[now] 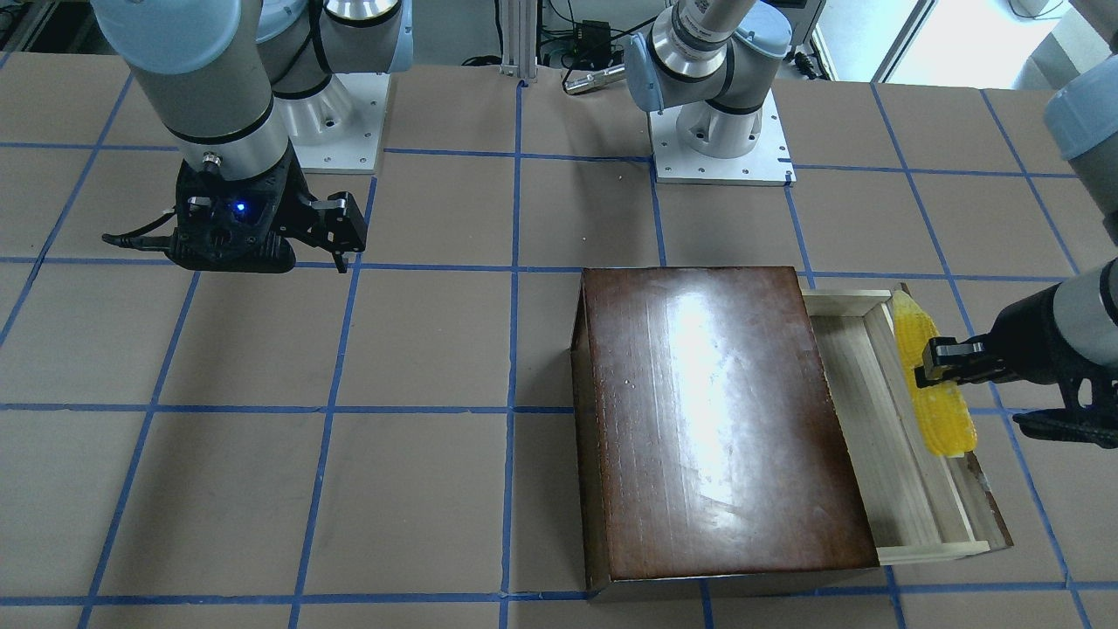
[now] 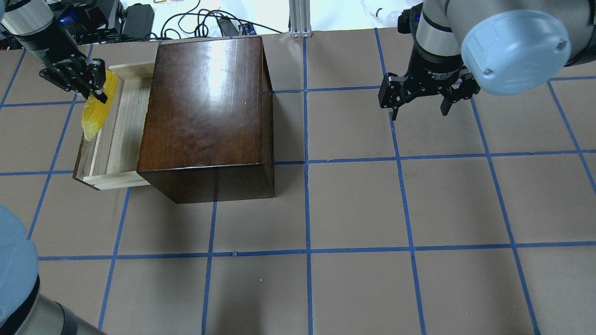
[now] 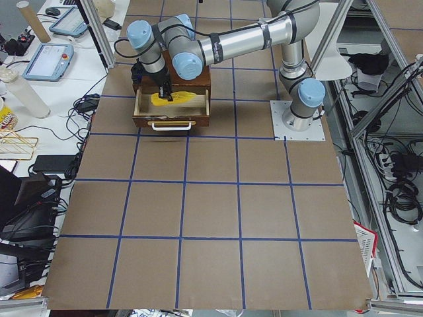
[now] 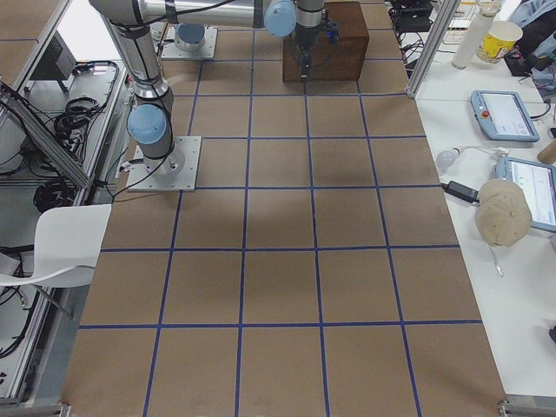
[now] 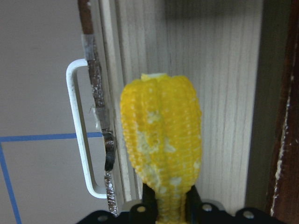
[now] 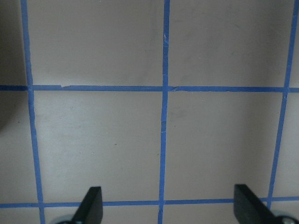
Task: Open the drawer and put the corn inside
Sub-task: 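Carry the corn over the open drawer and lower it inside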
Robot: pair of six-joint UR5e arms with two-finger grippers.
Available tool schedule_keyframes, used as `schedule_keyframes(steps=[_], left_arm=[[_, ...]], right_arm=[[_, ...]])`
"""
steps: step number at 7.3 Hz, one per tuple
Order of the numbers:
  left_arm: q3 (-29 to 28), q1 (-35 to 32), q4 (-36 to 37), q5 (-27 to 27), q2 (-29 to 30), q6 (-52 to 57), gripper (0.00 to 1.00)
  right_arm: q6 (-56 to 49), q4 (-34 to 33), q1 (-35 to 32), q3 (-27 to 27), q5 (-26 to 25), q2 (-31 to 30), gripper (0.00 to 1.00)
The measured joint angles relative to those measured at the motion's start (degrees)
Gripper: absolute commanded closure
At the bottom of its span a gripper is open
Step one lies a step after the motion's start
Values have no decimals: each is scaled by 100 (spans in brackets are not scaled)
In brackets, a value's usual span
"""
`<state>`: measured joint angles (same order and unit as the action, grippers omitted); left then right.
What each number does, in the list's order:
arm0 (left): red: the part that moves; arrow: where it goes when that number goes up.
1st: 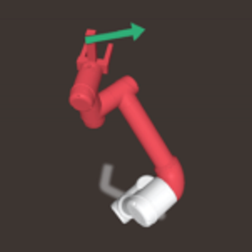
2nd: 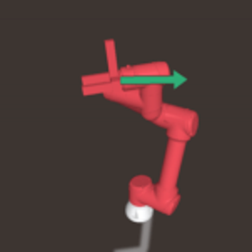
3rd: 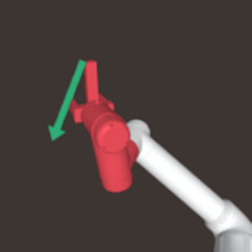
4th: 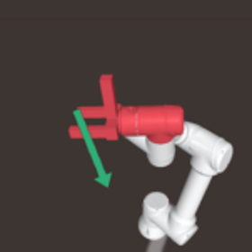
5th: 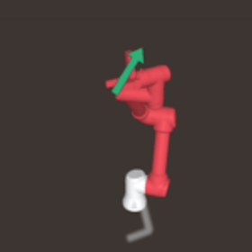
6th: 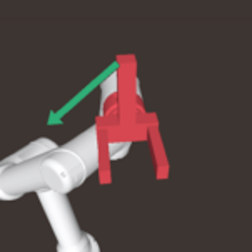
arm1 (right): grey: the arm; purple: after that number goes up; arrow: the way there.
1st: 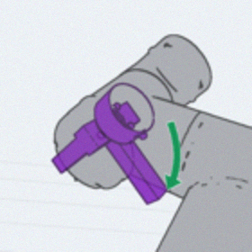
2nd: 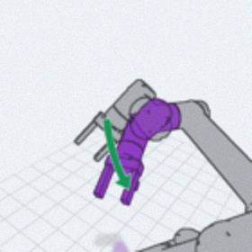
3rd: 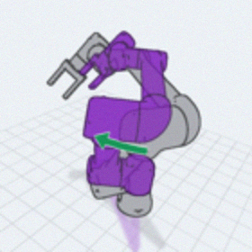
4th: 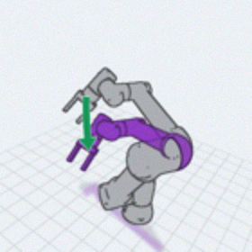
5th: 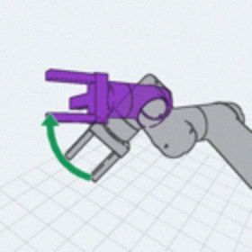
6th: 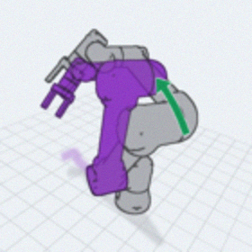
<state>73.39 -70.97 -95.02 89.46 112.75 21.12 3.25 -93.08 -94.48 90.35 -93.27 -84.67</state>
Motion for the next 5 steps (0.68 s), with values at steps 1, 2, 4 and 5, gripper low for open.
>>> schedule_keyframes(steps=[1, 2, 4, 5], left_arm=[[43, -8, 66, -82, 68, 22, 97], [94, -11, 190, -209, 139, 36, 93], [150, -13, 337, -314, 249, 48, 88], [160, -13, 375, -331, 299, 48, 41]], right_arm=[[0, 0, 0, 0, -4, 0, 0], [0, 0, 0, 0, -6, -2, 0], [0, 0, 0, 0, -13, -5, 0], [0, -1, 0, 0, -15, -5, 0]])
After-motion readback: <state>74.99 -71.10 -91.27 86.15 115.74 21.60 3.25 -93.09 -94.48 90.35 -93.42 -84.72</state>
